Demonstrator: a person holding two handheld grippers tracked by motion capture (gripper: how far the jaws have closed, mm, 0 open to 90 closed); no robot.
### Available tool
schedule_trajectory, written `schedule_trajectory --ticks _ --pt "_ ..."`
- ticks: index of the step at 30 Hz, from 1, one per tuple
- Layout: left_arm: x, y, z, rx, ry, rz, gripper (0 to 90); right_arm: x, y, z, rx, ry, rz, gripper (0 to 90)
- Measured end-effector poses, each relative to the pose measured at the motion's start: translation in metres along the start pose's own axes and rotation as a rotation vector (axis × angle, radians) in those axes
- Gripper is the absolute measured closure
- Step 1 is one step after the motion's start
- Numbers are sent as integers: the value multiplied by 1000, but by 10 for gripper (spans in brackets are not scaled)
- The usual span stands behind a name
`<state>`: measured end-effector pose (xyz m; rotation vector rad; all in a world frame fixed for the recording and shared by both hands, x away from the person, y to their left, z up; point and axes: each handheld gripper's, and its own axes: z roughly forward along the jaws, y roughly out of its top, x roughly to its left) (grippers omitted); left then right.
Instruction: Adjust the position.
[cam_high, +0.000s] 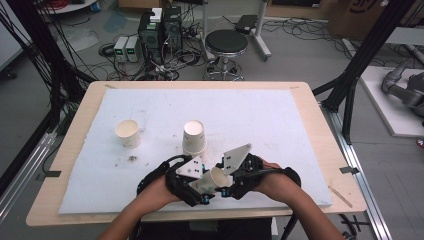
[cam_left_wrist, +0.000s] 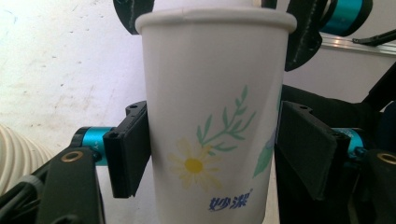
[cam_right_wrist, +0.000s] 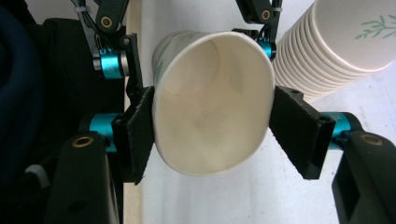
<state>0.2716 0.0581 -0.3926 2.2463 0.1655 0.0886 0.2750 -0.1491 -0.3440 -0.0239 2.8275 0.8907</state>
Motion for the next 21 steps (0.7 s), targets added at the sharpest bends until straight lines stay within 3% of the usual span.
schedule_trajectory --ticks 4,13,21 --pt "0 0 0 -8 4 -2 350 1 1 1 2 6 -8 336" --pt "1 -2 1 -18 1 -12 342 0 1 1 -16 8 -13 306" --pt "2 -8 0 -59 5 -40 320 -4 -10 -6 -132 36 91 249"
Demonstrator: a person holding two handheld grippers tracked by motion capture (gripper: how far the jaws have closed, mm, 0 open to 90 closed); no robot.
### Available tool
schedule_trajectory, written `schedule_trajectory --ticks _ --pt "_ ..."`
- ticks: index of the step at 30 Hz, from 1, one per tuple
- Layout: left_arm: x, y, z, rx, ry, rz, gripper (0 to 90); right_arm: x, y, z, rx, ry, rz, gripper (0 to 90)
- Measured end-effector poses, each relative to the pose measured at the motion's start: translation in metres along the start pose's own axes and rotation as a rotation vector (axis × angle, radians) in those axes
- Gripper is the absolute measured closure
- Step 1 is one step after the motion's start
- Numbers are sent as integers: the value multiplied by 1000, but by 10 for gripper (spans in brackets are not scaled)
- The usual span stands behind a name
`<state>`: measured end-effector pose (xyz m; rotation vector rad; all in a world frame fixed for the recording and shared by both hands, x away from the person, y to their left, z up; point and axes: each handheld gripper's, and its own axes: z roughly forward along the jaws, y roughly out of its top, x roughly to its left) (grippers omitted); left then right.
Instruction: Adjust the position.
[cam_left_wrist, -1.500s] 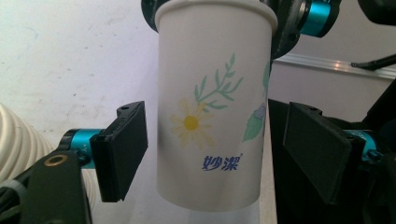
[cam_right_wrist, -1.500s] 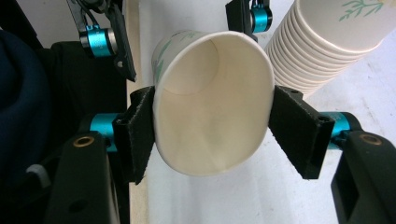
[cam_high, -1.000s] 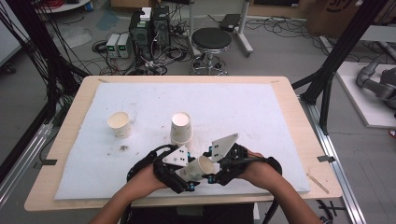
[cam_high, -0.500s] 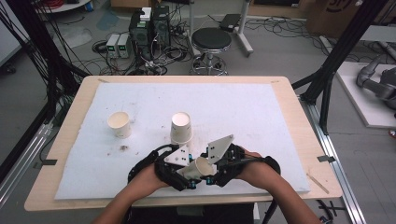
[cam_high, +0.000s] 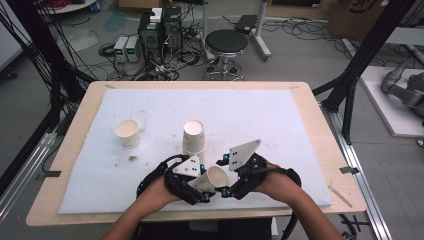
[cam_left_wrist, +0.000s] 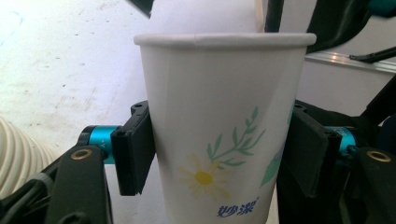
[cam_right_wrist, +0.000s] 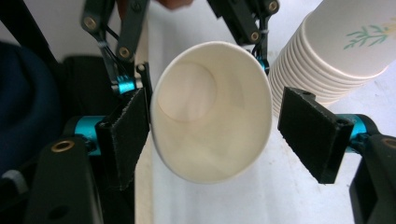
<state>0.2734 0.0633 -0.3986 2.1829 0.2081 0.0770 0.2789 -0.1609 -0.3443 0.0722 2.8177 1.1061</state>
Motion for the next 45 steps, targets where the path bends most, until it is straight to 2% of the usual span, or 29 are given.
schedule_trajectory --ticks 5,9,17,22,23,30,35,40,45 --pt "0 -5 -2 -53 1 -27 314 -1 -11 -14 -101 -1 55 246" --pt "0 -8 0 -120 -1 -53 309 -1 -28 -29 -177 -29 113 246" --pt "-1 -8 7 -207 14 -68 304 -2 -75 -56 -305 -167 261 223" --pt "1 -10 6 -320 38 -92 303 -3 -98 -63 -333 -261 322 221" --pt "2 -11 5 -333 44 -97 303 -2 -102 -65 -336 -262 335 221" --pt "2 -14 3 -391 102 -101 302 -2 -121 -72 -343 -355 383 222" --pt "1 -14 -1 -462 137 -94 303 -4 -134 -74 -340 -415 411 222" --pt "1 -13 0 -493 163 -83 303 -4 -143 -74 -345 -458 442 222" --pt "1 -12 3 -510 177 -82 302 -3 -151 -72 -349 -475 461 222"
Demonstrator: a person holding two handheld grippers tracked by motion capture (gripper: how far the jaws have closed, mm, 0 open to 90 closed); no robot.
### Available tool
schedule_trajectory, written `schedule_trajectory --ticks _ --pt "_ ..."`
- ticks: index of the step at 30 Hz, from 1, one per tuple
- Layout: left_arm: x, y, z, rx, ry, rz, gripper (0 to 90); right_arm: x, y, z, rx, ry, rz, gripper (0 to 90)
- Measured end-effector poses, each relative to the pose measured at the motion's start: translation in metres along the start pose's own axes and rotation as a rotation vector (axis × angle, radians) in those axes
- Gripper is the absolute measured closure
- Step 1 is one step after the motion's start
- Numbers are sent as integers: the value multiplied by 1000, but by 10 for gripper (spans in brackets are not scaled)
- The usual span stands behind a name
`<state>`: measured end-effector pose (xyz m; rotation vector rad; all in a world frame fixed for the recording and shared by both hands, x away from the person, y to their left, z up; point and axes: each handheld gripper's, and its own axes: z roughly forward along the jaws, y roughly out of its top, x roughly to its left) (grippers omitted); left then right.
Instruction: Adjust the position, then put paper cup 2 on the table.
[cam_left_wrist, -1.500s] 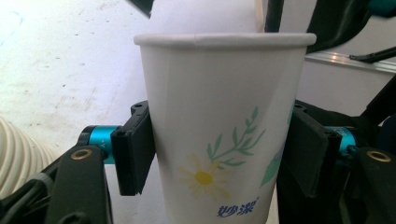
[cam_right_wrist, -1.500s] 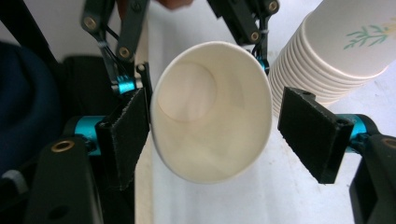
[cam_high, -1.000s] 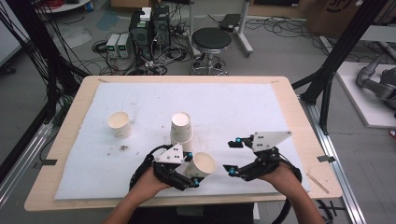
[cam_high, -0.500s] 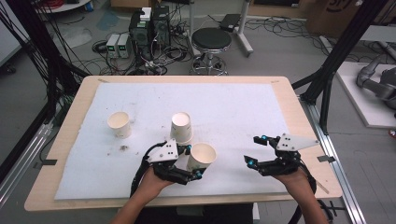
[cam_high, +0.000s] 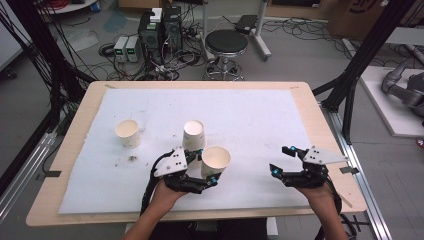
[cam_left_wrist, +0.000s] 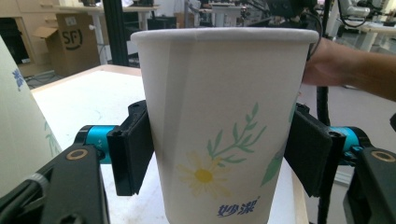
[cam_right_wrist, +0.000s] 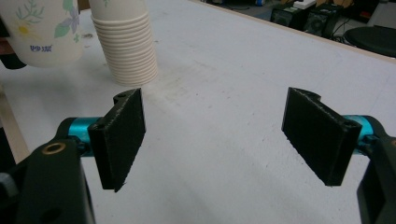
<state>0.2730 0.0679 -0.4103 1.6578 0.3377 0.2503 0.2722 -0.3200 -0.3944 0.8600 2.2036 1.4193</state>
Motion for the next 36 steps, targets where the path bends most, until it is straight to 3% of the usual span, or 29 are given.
schedule_trajectory --ticks 13,22,28,36 --pt "4 0 16 -15 36 -16 298 0 -7 0 4 -11 4 222" --pt "10 -2 40 -16 71 -22 295 -2 -9 -6 -5 -29 19 222" --pt "8 -7 61 23 94 -2 296 -3 -12 -11 -10 -36 13 223" --pt "10 -17 81 66 104 -23 297 -4 -12 -13 -18 -31 8 223"
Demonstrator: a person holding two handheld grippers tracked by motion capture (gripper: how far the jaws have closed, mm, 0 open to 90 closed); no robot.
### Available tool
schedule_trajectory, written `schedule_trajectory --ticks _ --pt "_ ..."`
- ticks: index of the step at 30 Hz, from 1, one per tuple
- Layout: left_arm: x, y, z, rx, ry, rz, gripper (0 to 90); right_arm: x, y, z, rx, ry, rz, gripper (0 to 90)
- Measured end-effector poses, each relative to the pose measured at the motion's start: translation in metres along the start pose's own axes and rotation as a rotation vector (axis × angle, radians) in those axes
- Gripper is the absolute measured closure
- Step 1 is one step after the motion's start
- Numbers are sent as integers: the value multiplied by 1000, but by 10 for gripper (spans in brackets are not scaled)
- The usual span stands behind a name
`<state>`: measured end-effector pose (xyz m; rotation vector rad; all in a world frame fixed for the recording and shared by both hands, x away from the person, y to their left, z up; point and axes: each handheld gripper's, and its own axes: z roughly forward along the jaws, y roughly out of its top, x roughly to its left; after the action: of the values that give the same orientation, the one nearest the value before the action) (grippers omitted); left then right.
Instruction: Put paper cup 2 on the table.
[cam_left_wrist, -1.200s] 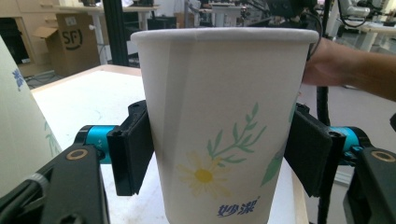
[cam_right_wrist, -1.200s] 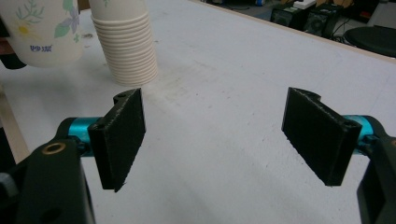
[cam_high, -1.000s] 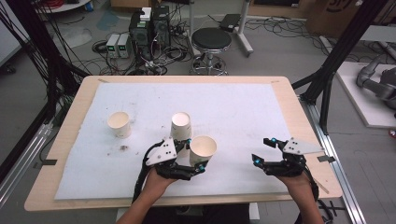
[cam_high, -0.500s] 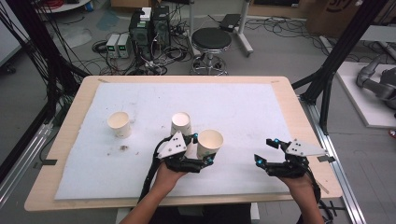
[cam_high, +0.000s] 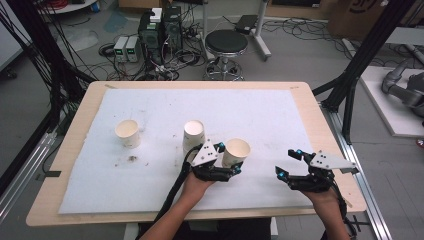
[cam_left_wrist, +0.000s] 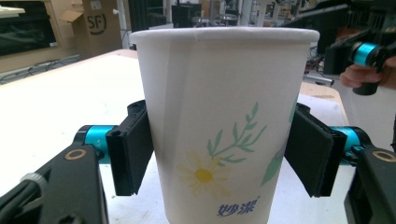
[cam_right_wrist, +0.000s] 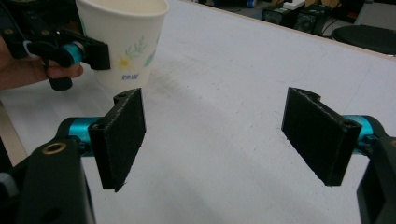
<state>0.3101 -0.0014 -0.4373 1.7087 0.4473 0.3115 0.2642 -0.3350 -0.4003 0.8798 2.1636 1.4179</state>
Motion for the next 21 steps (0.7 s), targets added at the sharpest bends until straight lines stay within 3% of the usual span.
schedule_trajectory --ticks 11,15,21 --pt "-4 -13 22 76 5 3 301 1 0 4 10 17 5 231" --pt "-4 -12 24 100 33 1 307 1 0 3 8 15 -2 231" --pt "-7 -10 30 219 60 7 308 2 0 4 12 21 0 231"
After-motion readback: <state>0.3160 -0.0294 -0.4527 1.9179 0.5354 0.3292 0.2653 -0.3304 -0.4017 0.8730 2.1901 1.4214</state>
